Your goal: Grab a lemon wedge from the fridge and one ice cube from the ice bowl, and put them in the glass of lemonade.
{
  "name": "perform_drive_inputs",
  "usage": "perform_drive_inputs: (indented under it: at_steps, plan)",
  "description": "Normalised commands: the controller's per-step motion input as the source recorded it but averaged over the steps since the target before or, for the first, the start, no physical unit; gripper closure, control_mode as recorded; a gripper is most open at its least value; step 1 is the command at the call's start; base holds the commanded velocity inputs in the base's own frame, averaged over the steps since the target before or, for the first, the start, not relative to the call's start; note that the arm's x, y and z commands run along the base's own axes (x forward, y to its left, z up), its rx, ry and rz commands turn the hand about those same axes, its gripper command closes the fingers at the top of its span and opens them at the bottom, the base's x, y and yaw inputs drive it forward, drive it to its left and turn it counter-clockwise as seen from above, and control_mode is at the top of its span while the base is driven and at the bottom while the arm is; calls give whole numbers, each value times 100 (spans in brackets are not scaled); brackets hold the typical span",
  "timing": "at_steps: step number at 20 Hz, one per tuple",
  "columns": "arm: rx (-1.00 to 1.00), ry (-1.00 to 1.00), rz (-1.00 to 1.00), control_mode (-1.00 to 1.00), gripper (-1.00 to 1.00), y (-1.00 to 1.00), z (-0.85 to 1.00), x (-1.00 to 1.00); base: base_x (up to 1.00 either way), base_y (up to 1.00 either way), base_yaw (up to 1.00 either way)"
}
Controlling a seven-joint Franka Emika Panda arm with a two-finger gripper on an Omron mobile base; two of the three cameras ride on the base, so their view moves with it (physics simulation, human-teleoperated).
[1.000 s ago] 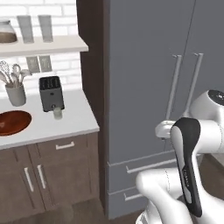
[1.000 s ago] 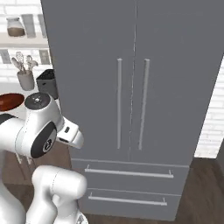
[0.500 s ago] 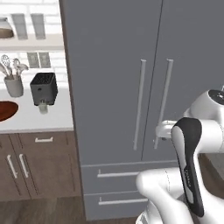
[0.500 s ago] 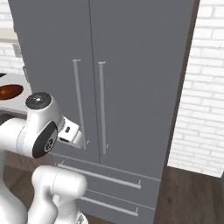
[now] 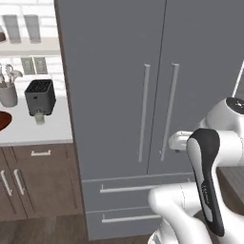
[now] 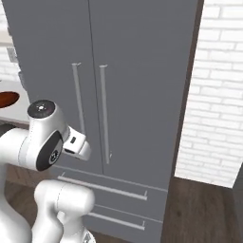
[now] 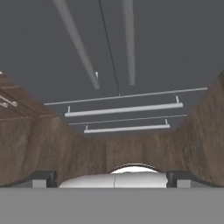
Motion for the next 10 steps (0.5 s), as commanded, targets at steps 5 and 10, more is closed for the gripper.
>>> perform_drive_inputs:
  at_steps: [5,10]
  plan:
    - [0,0,0,100,-100,0,0,0,-26,47,-12]
    - [0,0,0,100,-100,0,0,0,-73,38,0]
